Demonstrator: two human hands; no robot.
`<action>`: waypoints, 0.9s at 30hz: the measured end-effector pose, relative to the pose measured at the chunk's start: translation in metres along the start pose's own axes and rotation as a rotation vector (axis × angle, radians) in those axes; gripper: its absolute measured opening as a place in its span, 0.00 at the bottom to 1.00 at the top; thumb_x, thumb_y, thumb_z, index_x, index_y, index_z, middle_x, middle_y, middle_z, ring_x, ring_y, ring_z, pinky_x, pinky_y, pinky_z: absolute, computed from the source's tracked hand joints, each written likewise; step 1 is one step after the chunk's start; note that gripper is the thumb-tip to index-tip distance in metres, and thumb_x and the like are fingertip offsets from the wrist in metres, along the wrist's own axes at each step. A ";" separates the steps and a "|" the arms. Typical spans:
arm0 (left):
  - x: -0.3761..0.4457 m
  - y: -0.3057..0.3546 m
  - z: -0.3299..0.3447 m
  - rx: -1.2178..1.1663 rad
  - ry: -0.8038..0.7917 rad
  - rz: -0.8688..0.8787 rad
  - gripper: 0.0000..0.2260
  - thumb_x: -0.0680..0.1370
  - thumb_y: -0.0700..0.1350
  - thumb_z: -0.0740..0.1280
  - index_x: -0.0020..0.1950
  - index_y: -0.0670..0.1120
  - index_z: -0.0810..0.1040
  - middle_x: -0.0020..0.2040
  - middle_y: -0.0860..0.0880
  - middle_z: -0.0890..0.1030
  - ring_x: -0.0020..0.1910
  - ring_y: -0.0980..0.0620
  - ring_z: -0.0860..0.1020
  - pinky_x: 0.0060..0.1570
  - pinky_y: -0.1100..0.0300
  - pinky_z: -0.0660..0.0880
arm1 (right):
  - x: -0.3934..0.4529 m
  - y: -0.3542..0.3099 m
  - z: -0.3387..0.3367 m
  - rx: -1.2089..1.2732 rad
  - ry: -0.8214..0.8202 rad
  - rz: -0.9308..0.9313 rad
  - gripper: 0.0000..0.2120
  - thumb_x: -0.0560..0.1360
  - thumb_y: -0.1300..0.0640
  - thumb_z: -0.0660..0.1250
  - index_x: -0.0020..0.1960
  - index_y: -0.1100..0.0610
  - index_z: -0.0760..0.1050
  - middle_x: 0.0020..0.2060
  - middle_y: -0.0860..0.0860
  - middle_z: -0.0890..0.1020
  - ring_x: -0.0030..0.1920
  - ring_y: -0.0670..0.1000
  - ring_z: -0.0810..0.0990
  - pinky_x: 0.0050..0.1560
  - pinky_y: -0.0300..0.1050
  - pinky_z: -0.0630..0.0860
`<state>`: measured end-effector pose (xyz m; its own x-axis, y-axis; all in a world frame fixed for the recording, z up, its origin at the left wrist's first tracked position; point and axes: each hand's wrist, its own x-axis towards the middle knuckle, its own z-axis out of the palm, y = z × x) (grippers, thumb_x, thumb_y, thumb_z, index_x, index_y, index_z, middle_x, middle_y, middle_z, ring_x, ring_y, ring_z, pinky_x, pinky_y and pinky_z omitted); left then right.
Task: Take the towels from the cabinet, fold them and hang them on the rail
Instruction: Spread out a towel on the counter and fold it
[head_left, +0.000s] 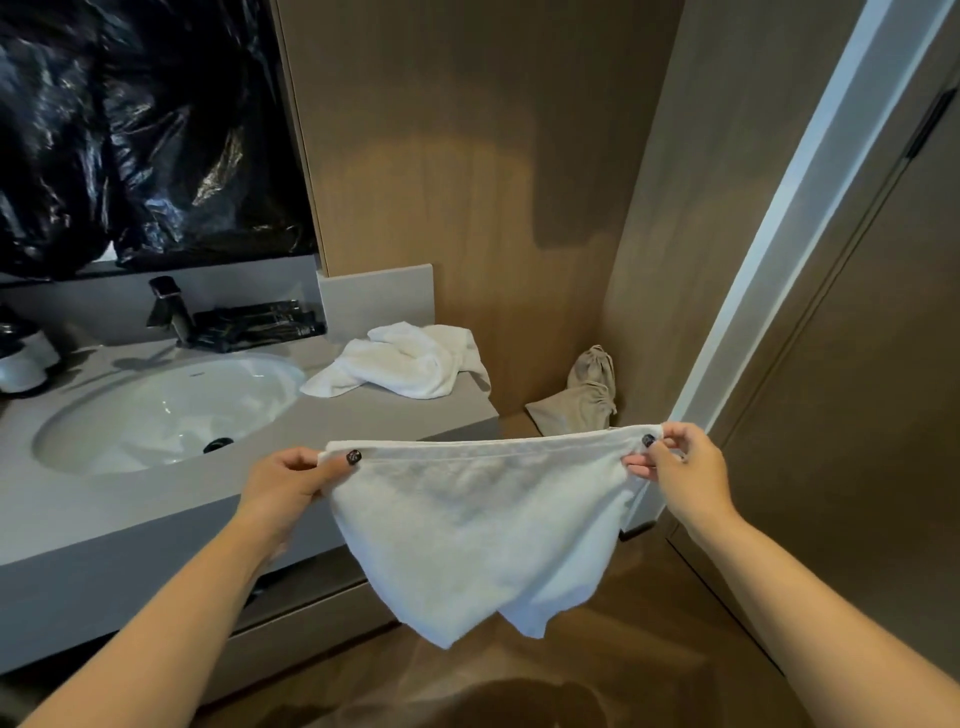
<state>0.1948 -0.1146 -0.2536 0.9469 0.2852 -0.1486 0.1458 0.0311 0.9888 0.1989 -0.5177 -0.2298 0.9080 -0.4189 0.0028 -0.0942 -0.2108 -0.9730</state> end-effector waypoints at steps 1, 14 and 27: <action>0.001 -0.001 -0.001 0.027 0.001 0.021 0.12 0.69 0.41 0.78 0.28 0.49 0.79 0.35 0.44 0.81 0.40 0.46 0.78 0.45 0.54 0.76 | 0.002 0.001 0.001 0.003 -0.006 0.000 0.08 0.82 0.64 0.60 0.50 0.52 0.72 0.46 0.58 0.81 0.43 0.56 0.85 0.50 0.50 0.82; 0.070 0.021 -0.035 0.316 0.140 0.186 0.08 0.69 0.47 0.79 0.39 0.45 0.84 0.38 0.42 0.83 0.36 0.50 0.75 0.38 0.55 0.73 | 0.053 0.003 0.090 -0.009 -0.114 0.034 0.09 0.81 0.64 0.62 0.58 0.56 0.76 0.46 0.57 0.83 0.42 0.52 0.86 0.47 0.45 0.83; 0.284 0.030 -0.063 0.293 0.248 0.063 0.09 0.77 0.45 0.72 0.47 0.40 0.77 0.39 0.44 0.83 0.27 0.51 0.82 0.26 0.64 0.76 | 0.189 -0.053 0.284 0.081 -0.076 0.042 0.09 0.80 0.68 0.61 0.57 0.58 0.72 0.46 0.56 0.81 0.41 0.53 0.86 0.41 0.41 0.83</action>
<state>0.4501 0.0272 -0.2659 0.8637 0.5020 -0.0444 0.1991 -0.2590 0.9451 0.4915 -0.3346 -0.2432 0.9326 -0.3570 -0.0525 -0.1019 -0.1210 -0.9874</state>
